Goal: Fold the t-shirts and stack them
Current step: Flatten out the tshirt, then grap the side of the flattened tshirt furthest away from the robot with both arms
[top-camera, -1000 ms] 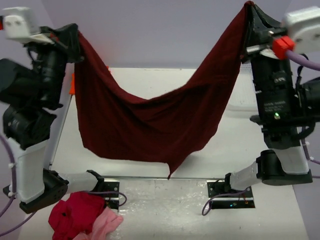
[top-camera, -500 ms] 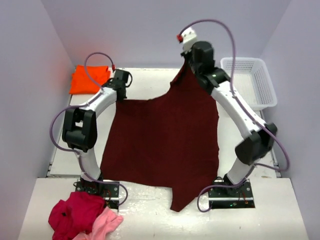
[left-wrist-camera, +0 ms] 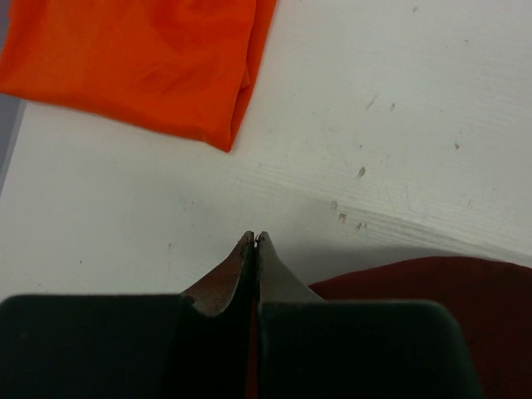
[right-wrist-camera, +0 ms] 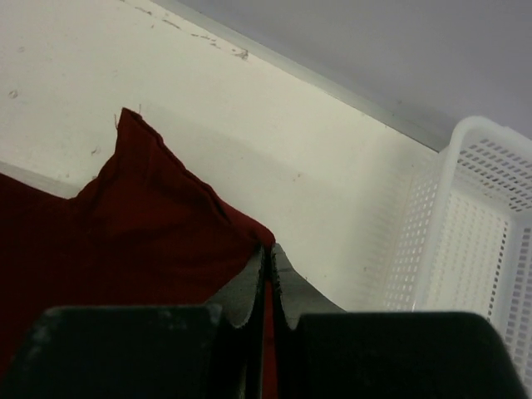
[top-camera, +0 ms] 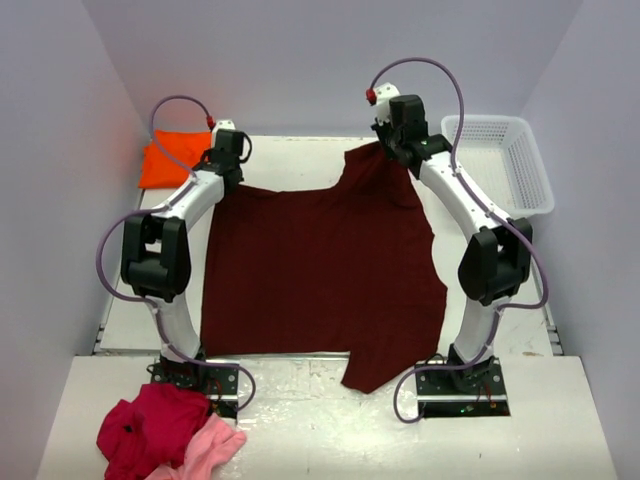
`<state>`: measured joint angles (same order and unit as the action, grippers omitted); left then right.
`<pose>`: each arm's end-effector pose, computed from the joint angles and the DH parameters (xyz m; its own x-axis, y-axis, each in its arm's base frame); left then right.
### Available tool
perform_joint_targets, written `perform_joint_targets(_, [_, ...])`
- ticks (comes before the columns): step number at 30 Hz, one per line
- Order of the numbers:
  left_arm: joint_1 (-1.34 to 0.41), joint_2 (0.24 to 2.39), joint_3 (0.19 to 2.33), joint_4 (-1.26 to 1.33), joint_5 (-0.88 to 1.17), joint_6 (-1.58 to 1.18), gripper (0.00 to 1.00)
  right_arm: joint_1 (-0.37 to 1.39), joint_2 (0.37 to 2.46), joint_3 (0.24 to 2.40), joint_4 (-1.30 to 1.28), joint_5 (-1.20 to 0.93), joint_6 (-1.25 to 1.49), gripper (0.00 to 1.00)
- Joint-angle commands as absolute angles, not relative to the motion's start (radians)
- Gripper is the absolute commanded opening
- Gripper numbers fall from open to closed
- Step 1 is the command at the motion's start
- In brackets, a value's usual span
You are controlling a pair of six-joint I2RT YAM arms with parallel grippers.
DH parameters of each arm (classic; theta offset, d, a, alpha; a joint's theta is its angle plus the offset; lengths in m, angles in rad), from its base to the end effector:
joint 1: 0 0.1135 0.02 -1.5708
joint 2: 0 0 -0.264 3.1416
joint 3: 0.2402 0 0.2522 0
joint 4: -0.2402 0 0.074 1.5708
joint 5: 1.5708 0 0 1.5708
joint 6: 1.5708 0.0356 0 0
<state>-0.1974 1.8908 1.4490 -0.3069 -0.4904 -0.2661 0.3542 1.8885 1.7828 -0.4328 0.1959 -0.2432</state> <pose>0.4223 -0.0674 0.2419 -0.6005 -0.1165 -0.7911 -0.3350 0.9350 0.1167 0.4206 0.1482 0.3422 -0.4227 -0.4081 -0.8092 -0.2939 0.9063 -0.3036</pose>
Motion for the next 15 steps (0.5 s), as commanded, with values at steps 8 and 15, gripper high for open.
perform_joint_targets(8, [-0.135, 1.979, 1.586, -0.265, -0.499, -0.248, 0.00, 0.252, 2.040, 1.989, -0.446, 0.097, -0.215, 0.00])
perform_joint_targets(15, [-0.083, 2.017, 1.624, -0.317, -0.506, -0.259, 0.00, 0.232, 2.072, 2.057, -0.488, 0.104, -0.207, 0.00])
